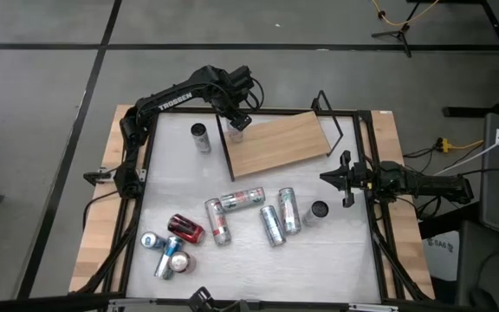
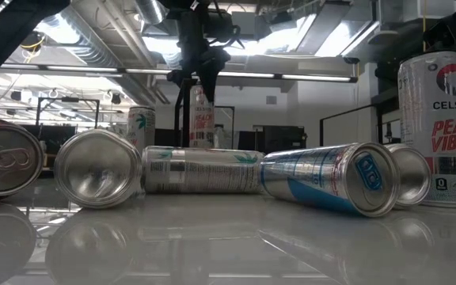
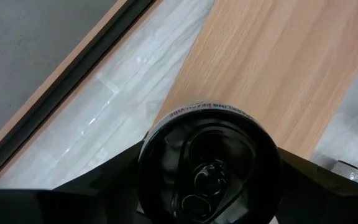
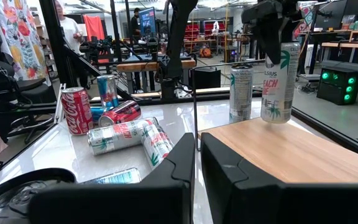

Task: Place canned beverage on shelf
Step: Put the white pink soda can on the shelf

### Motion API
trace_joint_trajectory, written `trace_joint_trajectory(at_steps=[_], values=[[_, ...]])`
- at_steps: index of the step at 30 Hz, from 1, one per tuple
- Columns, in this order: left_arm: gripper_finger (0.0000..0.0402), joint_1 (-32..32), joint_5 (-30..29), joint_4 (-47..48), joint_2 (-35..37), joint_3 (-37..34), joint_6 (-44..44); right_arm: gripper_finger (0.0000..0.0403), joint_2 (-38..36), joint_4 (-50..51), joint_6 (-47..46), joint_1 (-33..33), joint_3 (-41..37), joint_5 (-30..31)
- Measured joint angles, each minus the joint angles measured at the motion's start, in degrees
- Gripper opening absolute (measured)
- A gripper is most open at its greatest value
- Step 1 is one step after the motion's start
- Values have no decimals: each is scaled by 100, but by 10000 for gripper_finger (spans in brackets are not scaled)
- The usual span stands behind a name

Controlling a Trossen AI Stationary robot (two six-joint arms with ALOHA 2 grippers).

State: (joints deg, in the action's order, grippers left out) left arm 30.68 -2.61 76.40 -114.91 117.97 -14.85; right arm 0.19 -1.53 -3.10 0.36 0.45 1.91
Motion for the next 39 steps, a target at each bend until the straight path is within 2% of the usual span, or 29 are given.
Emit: trace_joint_trajectory(at_steps=[39], values=[[280, 7, 210, 2, 31, 2, 136, 24, -2, -1, 0, 0, 0, 0]])
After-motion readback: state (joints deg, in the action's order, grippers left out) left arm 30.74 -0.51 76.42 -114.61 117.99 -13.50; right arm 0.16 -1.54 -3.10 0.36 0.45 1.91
